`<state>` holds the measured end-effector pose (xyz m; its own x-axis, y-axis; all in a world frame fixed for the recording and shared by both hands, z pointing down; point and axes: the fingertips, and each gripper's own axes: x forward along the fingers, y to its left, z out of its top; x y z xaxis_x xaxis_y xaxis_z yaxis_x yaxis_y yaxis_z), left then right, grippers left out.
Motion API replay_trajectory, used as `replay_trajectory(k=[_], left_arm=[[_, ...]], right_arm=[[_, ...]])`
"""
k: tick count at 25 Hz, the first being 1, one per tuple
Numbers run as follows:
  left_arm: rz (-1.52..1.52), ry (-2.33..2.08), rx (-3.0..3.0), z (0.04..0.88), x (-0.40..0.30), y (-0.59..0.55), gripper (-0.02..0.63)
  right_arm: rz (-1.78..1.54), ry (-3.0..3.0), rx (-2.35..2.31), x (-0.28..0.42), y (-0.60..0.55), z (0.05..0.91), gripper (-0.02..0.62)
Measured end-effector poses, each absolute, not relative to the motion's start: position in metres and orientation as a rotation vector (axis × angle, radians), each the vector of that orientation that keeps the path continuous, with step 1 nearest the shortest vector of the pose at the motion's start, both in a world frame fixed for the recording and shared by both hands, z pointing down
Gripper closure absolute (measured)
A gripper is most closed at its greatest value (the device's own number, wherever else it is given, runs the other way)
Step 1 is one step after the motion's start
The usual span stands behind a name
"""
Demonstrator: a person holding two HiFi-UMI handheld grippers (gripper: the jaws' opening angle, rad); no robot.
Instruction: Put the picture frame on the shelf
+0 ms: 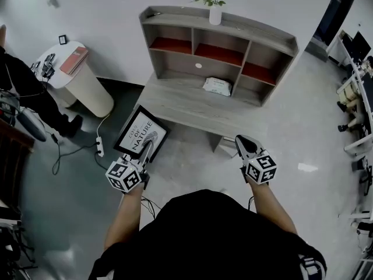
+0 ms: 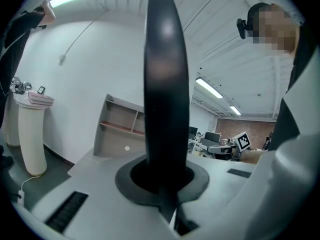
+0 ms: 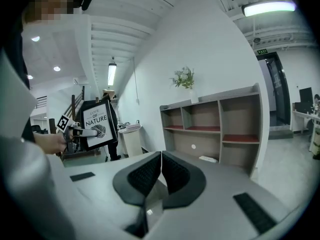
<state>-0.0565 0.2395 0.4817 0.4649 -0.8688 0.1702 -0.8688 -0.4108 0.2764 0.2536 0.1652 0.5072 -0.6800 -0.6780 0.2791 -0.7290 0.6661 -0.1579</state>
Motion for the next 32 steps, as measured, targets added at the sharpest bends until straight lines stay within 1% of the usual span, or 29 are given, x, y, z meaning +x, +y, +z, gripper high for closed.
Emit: replay_trajectory(k=[6, 20, 32], left_arm=[[-0.017, -1.439, 2.410, 0.481, -0.069, 0.233, 0.577], [-0.013, -1.457, 2.390, 0.483, -0.125, 0.228, 0.577], [-0.025, -1.462, 2.396, 0.481, -0.147, 0.231, 0.577]], right_arm=[[0.344, -2.677, 1.143, 0.236, 0.169, 0.504, 0.577], [0.324, -2.623, 1.160, 0.183, 0.162, 0.504, 0.577], [0.349, -2.613, 1.159, 0.163, 0.168, 0.506, 0.577]])
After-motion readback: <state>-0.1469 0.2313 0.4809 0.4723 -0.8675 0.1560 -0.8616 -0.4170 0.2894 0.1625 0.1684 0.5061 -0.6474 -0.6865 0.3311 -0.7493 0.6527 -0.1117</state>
